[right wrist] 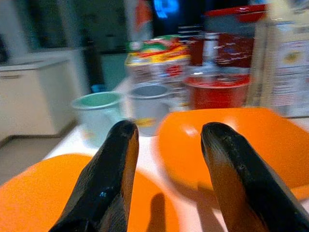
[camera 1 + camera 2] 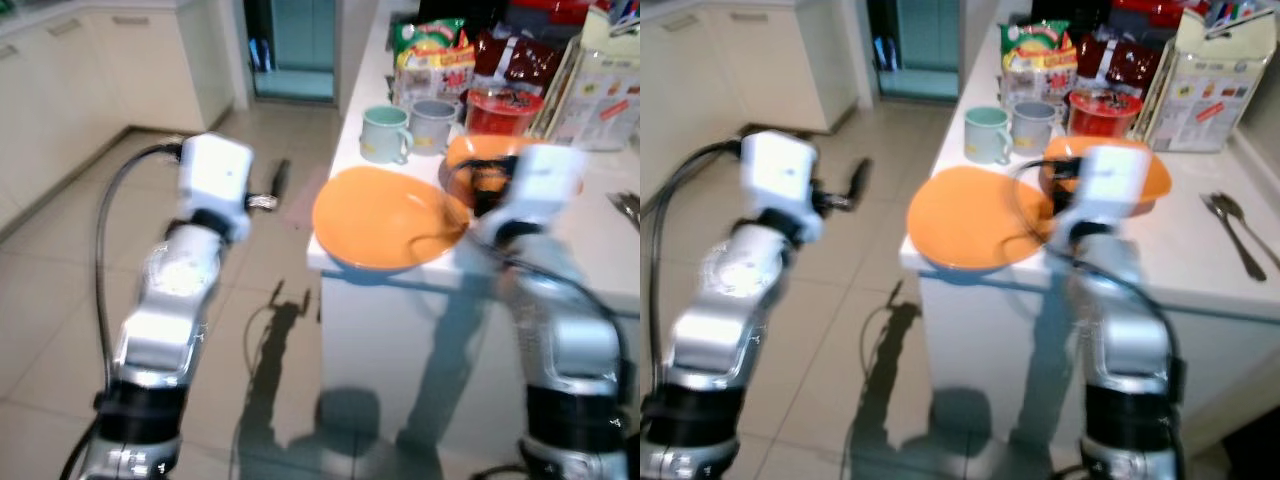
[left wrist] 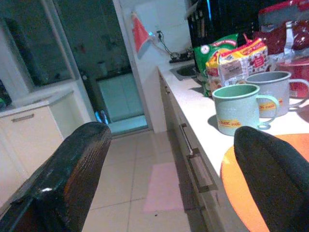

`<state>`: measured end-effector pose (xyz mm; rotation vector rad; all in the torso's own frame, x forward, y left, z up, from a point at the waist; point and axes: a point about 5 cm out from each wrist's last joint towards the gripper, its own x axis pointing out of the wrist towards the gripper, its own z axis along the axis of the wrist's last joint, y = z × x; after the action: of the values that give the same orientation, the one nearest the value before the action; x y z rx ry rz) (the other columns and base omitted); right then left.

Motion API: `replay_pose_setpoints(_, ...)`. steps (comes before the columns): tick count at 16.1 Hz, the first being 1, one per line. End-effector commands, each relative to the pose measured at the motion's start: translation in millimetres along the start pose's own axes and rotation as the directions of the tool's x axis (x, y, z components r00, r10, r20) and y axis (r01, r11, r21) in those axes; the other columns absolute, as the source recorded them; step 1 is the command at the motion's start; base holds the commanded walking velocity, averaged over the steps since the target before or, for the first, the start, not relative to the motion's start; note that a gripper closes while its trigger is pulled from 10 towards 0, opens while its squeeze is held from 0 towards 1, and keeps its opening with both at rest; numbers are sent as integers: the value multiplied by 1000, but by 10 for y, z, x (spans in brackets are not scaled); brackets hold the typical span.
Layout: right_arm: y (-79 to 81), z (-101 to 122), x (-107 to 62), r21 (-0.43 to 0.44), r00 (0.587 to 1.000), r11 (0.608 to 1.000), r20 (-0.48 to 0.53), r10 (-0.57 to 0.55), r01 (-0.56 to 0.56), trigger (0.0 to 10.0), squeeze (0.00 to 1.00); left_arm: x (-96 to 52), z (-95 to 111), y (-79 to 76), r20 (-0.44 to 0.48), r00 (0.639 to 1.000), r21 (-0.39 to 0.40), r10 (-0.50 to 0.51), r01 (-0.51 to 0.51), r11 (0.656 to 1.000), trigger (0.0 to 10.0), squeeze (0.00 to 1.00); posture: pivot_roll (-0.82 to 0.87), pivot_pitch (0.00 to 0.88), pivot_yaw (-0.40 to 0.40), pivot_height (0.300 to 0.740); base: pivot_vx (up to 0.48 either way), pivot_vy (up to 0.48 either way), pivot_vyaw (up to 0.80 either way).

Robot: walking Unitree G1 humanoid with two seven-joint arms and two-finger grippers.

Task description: Setting the table

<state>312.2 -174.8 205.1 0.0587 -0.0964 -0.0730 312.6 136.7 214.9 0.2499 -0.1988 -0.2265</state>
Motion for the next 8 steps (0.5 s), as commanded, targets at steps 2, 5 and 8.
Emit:
replay_pose_setpoints(2, 140, 26, 1, 8, 999, 999, 7, 53, -53, 10000, 0, -25, -25, 124, -13, 999, 15, 38, -37, 999, 10000, 0, 29, 0, 8, 740, 369, 0, 0)
replay_pose_setpoints(5, 162, 37, 5, 8, 997, 997, 11, 78, -78, 10000, 0, -25, -22, 126, -12, 999, 14, 41, -41, 999, 10000, 0, 31, 0, 6, 740, 365, 0, 0)
replay_pose_setpoints(8, 175, 44, 19, 4, 994, 994, 12, 105, -105, 10000, 0, -24, -23, 128, -12, 999, 16, 40, -40, 999, 10000, 0, 31, 0, 8, 740, 365, 0, 0)
